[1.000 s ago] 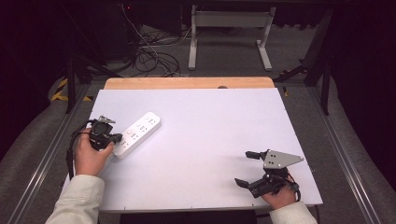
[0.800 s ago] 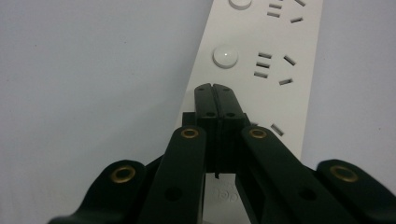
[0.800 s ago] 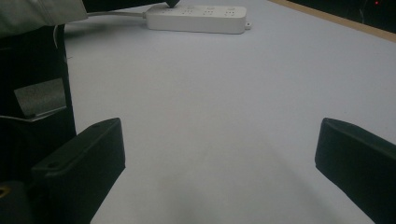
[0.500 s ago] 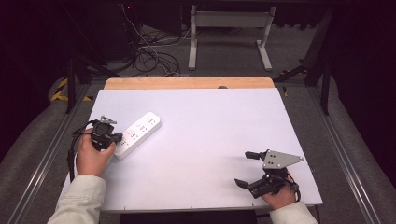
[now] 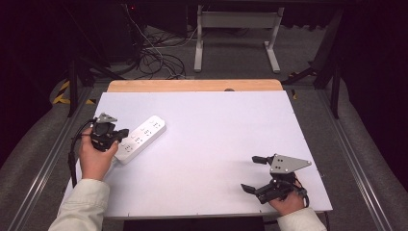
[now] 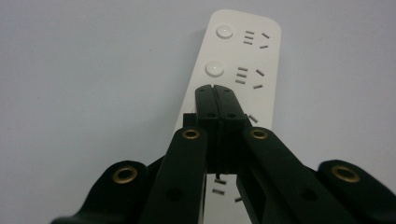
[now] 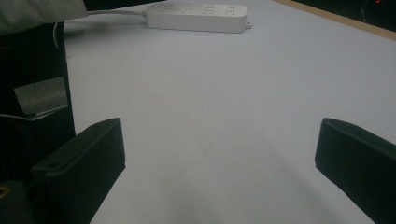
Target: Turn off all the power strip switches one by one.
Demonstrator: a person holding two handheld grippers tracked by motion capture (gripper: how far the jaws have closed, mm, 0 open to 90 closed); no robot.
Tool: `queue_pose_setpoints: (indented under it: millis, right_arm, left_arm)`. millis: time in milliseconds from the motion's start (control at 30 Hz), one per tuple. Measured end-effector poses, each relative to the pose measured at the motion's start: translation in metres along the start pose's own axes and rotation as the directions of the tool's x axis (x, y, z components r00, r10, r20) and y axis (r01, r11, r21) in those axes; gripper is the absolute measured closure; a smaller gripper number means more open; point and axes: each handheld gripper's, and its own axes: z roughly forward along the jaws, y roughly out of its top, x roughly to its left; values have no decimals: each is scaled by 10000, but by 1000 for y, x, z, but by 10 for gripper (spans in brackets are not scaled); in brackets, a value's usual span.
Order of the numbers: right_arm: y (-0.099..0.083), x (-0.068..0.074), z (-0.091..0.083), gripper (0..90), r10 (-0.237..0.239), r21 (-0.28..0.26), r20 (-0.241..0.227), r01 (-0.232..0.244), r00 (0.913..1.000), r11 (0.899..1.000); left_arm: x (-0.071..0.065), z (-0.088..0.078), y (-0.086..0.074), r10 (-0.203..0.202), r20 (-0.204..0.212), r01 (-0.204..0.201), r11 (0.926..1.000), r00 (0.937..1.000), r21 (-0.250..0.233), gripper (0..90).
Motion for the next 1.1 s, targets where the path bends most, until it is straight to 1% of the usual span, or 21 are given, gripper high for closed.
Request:
queue_pose_setpoints:
  millis: [33,67,200,233,267,300,400,500,633,733,833,867,900,1033,1100]
  right_arm:
    - [0,0,-1,23,3,-31,0,-3,10000,10000]
    - [0,0,-1,23,3,-31,0,-3,10000,10000]
    - [0,-1,0,23,38,-17,-41,-38,10000,10000]
    - [0,0,0,23,24,1,-41,-24,10000,10000]
    - [0,0,0,23,18,-6,-38,-18,10000,10000]
    - [0,0,0,23,18,-6,-38,-18,10000,10000]
    - [-1,-1,-1,23,1,-51,-19,-1,10000,10000]
    - [-1,-1,0,23,36,-25,-72,-36,10000,10000]
    - [0,0,0,23,22,-16,-71,-22,10000,10000]
    - [-1,0,0,23,30,-37,-67,-30,10000,10000]
    - [-1,0,0,23,0,12,-64,0,10000,10000]
    - [-1,0,1,23,0,25,-69,0,10000,10000]
    - [-1,0,1,23,5,28,-71,-4,10000,10000]
    - [-1,0,1,23,13,8,-84,-13,10000,10000]
    - [-1,0,1,23,12,17,-88,-11,10000,10000]
  left_arm:
    - [-2,5,1,-66,81,66,10000,9999,-31,900]
    - [-2,5,1,-66,81,66,10000,9999,-31,900]
    - [-6,15,5,-77,178,76,10000,9998,18,900]
    - [-6,16,6,-22,121,21,10000,9999,73,900]
    - [-7,18,6,-113,125,112,9999,9999,120,900]
    - [-5,19,6,-44,10,44,9998,10000,186,900]
    - [-3,21,3,-202,-143,207,9992,9997,351,900]
    - [-2,22,3,-180,-324,194,9989,9993,420,900]
    - [-2,25,3,-170,-260,185,9982,9995,566,900]
    - [-1,27,2,-137,-274,152,9983,9995,557,900]
    - [-2,30,2,-98,-377,125,9974,9992,715,900]
    - [-2,31,2,-41,-406,68,9977,9992,671,900]
    - [-2,31,2,-111,-394,137,9977,9992,661,900]
    - [-3,33,2,-151,-467,182,9976,9988,664,900]
    - [-3,34,2,-88,-498,122,9975,9987,697,900]
